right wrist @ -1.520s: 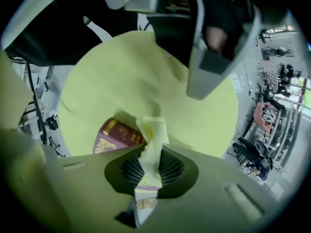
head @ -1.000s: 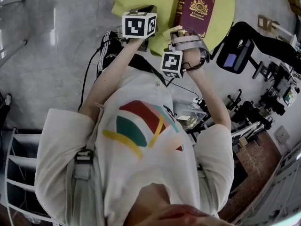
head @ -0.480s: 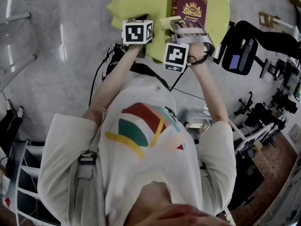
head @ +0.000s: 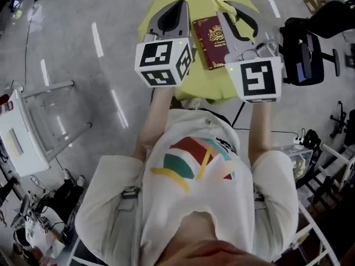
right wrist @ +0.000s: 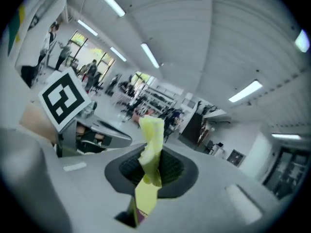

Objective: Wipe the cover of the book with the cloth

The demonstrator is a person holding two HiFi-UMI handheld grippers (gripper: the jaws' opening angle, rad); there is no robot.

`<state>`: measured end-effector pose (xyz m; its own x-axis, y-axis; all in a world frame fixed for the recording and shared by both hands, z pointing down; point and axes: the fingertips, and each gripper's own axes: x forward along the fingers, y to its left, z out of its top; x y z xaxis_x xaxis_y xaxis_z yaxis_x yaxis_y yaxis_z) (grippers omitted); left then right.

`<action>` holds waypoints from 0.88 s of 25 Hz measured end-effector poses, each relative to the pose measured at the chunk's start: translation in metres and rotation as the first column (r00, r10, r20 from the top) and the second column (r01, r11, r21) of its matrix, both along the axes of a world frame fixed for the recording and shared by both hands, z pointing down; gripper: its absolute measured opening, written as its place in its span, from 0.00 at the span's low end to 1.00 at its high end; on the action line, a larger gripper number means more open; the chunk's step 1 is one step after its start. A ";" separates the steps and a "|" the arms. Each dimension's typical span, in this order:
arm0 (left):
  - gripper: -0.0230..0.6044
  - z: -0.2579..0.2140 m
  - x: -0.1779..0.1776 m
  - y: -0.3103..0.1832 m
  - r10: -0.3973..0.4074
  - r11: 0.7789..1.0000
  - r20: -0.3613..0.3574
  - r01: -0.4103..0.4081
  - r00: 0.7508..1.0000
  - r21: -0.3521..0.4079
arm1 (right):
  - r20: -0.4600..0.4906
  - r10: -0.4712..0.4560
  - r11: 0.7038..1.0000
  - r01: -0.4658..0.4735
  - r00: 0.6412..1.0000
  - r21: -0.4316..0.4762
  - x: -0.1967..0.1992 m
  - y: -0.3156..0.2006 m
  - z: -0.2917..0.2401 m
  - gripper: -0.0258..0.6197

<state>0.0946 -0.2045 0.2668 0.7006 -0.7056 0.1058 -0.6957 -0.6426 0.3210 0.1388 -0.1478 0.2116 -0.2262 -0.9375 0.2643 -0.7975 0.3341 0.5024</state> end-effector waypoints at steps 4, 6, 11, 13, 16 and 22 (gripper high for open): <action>0.06 -0.080 0.027 0.028 0.107 0.962 0.048 -0.115 0.993 0.247 | 0.188 0.109 0.970 -0.146 0.976 0.192 0.034 0.035 -0.062 0.09; 0.06 -0.102 0.043 0.049 0.130 0.928 0.115 -0.161 0.985 0.336 | 0.222 0.155 0.952 -0.205 0.963 0.225 0.051 0.056 -0.074 0.09; 0.06 -0.125 0.081 0.098 0.175 0.820 0.288 -0.301 0.942 0.487 | 0.392 0.242 0.846 -0.391 0.887 0.362 0.087 0.109 -0.089 0.09; 0.06 -0.124 0.090 0.112 0.211 0.808 0.292 -0.334 0.933 0.486 | 0.430 0.277 0.799 -0.455 0.859 0.393 0.098 0.126 -0.084 0.09; 0.06 -0.108 0.104 0.126 0.247 0.790 0.318 -0.381 0.915 0.481 | 0.459 0.335 0.771 -0.519 0.823 0.370 0.110 0.142 -0.062 0.09; 0.06 -0.077 0.111 0.141 0.305 0.809 0.320 -0.421 0.897 0.410 | 0.475 0.392 0.794 -0.550 0.788 0.258 0.111 0.158 -0.018 0.09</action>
